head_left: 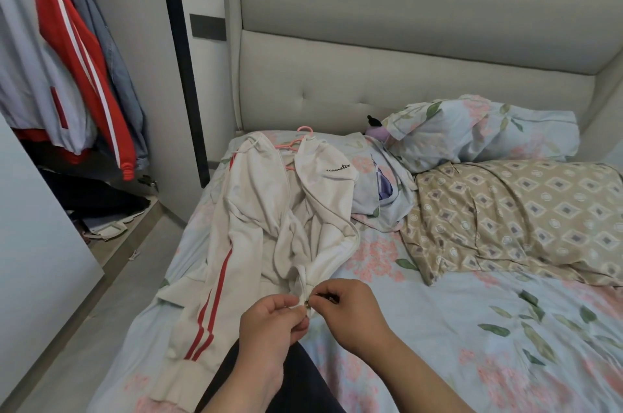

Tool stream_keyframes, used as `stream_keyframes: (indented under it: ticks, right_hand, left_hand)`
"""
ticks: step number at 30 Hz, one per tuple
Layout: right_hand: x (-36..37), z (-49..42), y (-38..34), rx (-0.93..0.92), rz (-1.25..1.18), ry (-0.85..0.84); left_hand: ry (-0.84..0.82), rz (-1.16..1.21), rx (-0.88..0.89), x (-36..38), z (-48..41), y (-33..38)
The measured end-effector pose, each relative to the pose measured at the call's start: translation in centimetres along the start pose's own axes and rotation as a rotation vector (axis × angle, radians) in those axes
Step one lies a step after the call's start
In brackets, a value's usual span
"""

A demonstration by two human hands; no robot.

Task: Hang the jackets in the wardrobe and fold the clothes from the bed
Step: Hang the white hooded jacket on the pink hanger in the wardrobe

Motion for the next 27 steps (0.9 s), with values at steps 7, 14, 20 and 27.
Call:
stream_keyframes:
  ticks: [7, 14, 20, 27]
  right_hand:
    - [-0.4, -0.4, -1.6, -0.022, 0.063, 0.001]
    - [-1.3, -1.4, -3.4, -0.171, 0.317, 0.065]
    - [-2.0, -1.1, -4.1, -0.088, 0.138, -0.006]
    - [-2.5, -0.4, -5.9, -0.099, -0.005, 0.050]
  left_hand:
    - [0.055, 0.027, 0.021, -0.1, 1.1, 0.8]
    - [0.045, 0.051, 0.000, -0.4, 2.9, 1.5]
    - [-0.039, -0.062, -0.023, -2.1, 3.3, 2.4]
    - [-0.193, -0.490, 0.505, -2.1, 2.6, 6.2]
Point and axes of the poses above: each hand's wrist, its own z-axis away from the middle knuckle, its own x-axis out of the palm, y = z × x, the point moved 3 cm from there along -z, towards the middle knuckle, and after that the axes turned 12 degrees about y, right-handed, at the moved point
